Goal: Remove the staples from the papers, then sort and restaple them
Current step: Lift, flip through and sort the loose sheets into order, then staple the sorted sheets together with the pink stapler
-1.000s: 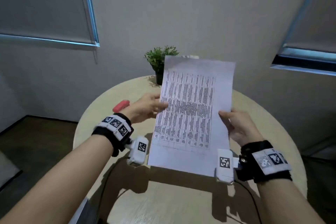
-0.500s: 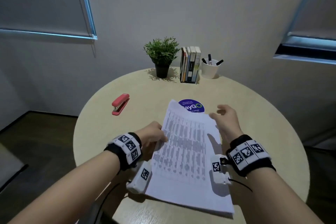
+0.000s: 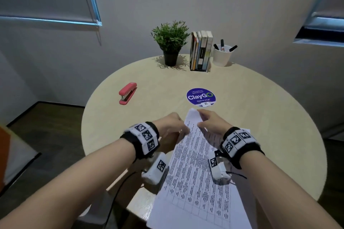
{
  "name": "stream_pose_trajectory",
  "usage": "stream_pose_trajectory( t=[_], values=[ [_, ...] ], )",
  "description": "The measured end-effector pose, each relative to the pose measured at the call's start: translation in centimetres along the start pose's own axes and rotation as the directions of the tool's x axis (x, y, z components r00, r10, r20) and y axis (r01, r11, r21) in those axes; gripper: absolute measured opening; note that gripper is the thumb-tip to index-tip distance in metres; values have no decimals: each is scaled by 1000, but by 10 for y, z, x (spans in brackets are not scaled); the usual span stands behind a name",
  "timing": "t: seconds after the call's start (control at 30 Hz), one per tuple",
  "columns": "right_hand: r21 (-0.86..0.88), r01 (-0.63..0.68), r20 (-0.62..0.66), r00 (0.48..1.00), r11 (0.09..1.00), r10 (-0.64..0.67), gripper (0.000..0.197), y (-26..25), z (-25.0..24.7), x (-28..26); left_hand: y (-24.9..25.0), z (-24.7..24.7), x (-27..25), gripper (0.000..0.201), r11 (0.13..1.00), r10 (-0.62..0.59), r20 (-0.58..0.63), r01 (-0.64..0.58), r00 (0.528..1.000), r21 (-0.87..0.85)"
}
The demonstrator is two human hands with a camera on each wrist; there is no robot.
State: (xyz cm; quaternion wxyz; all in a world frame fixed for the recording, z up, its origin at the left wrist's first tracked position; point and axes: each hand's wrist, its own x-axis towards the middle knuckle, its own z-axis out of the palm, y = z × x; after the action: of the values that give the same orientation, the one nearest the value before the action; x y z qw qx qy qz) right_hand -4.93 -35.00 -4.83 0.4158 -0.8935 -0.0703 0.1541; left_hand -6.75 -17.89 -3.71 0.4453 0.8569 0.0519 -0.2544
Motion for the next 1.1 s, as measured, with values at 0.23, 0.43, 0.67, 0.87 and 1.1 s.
stream_pose_trajectory(
  t=[0.23,0.43,0.67,0.87,1.1],
  values=[
    [8,37,39,999,999,-37,55,-3,10,13,12,-9,30,12,998,15,-163,-25,986,-63],
    [-157,-59,-53,997,986,51,20,6,3,32,4,-11,42,17,990,88,-274,-115,958,-87],
    [-247,-43,-20,999,968,39,13,6,7,40,-1,-78,40,14,955,260,-517,-137,816,265],
    [-256,-36,0,999,966,37,7,4,9,40,-35,-156,39,53,908,79,-783,280,617,312],
    [-257,-72,-56,997,964,60,19,0,11,40,-54,-157,44,18,830,54,-724,372,687,415]
  ],
)
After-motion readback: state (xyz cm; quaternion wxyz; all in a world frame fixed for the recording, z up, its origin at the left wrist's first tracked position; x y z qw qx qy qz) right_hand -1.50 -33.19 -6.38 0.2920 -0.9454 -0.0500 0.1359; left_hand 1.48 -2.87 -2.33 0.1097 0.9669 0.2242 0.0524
